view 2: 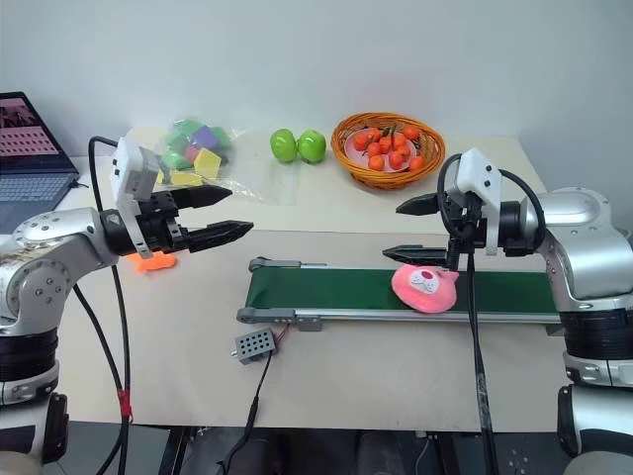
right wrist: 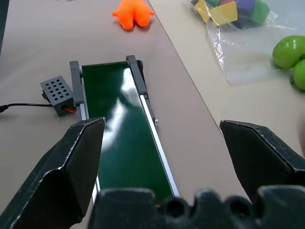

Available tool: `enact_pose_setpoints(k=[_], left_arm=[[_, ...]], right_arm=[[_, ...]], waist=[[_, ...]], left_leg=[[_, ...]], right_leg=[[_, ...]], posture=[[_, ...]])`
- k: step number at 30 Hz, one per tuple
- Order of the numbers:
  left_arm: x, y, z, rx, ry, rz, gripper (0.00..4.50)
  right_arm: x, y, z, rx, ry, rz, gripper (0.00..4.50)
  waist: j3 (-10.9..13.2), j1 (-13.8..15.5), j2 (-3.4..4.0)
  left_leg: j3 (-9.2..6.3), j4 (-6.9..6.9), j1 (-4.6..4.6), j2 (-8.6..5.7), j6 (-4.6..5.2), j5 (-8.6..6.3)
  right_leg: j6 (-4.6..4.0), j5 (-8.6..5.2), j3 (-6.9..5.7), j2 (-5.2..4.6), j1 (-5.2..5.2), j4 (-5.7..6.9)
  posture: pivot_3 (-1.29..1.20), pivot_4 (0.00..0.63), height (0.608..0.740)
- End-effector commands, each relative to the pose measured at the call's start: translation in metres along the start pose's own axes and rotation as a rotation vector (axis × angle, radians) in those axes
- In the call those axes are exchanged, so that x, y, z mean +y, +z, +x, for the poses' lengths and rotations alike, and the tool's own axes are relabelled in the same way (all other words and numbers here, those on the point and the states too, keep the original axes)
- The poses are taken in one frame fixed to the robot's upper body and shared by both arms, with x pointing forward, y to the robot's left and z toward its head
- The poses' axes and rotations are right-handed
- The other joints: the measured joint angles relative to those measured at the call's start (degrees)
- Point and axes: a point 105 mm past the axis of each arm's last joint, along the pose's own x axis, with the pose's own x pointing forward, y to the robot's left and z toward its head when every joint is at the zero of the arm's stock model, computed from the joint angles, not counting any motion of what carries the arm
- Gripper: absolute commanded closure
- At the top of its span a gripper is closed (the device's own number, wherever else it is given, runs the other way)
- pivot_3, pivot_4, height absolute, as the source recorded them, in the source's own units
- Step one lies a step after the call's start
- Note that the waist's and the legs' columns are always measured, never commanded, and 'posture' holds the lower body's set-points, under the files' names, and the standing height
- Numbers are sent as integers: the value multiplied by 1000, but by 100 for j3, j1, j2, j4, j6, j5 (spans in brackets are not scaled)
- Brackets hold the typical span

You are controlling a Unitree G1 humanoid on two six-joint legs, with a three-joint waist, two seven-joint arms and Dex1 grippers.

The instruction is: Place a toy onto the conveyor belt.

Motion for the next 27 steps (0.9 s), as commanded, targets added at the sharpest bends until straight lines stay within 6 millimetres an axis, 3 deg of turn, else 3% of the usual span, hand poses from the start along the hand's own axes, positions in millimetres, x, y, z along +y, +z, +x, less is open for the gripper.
enact_pose_setpoints(k=[1, 27], left_arm=[[-2, 7, 2, 1, 7, 60, 19], [10, 17, 10, 13, 5, 102, 19]], right_arm=[[-1, 16, -6, -55, -32, -41, 0], [3, 9, -8, -52, -79, -23, 0]], waist=[[0, -3, 0], [1, -9, -2]], left_leg=[[0, 0, 0, 0, 0, 0], [0, 0, -1, -1, 0, 0]], right_leg=[[0, 0, 1, 0, 0, 1], [0, 0, 1, 0, 0, 0]], posture=[[0, 150, 738], [0, 150, 738]])
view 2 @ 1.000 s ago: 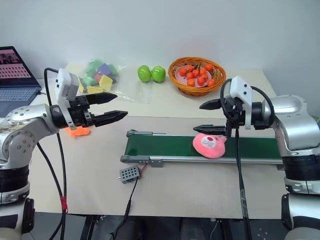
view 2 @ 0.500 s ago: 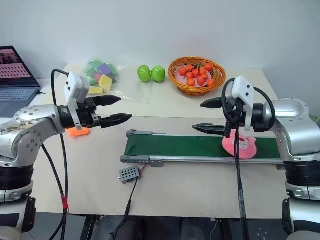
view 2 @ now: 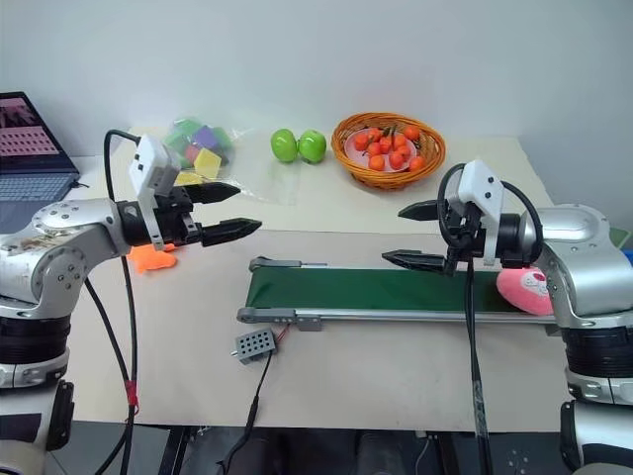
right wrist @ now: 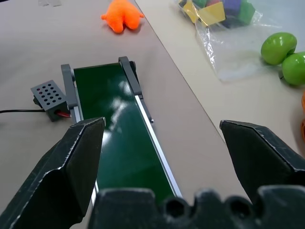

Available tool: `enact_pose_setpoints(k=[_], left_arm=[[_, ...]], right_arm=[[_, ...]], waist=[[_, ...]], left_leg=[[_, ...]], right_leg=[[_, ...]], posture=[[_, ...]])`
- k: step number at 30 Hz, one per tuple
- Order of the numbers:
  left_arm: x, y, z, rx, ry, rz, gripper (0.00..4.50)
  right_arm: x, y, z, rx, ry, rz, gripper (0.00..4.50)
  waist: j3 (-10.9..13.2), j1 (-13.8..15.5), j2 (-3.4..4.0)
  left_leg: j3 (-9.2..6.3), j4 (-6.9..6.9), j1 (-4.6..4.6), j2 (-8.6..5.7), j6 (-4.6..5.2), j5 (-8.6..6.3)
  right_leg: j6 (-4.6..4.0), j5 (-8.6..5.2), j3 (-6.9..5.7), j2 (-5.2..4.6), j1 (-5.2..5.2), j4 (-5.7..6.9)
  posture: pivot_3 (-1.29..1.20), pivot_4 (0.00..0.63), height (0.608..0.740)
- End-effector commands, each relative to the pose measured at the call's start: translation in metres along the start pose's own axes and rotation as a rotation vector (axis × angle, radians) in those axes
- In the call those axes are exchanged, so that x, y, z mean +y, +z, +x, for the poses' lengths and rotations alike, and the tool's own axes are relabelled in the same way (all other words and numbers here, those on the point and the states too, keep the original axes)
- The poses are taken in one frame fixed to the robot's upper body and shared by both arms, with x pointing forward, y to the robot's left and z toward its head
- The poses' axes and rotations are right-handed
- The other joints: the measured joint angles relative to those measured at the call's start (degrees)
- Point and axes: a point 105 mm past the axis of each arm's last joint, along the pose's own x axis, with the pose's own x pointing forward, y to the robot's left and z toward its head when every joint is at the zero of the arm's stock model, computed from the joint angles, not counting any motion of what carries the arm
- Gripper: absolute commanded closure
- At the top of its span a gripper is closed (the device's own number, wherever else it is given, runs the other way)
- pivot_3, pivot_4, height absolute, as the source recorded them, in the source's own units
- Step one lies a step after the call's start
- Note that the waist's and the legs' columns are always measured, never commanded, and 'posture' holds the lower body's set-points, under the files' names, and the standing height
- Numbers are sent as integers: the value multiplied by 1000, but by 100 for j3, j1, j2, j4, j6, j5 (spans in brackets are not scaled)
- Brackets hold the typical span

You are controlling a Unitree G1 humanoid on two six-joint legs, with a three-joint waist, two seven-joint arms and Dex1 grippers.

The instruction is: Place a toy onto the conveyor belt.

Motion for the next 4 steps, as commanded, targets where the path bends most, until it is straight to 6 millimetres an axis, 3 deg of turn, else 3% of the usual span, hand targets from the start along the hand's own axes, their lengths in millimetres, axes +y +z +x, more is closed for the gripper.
enact_pose_setpoints(k=[1, 4], left_arm=[[0, 16, -5, -35, -4, 56, 19], [-1, 14, -8, -23, -14, 60, 19]], right_arm=[[-2, 16, -6, -36, -22, -48, 0], [-2, 17, -7, -39, -23, -48, 0]], waist=[[0, 0, 0], [0, 0, 0]], left_leg=[[0, 0, 0, 0, 0, 0], [0, 0, 0, 0, 0, 0]], right_leg=[[0, 0, 0, 0, 0, 0], [0, 0, 0, 0, 0, 0]], posture=[[0, 150, 738], [0, 150, 738]])
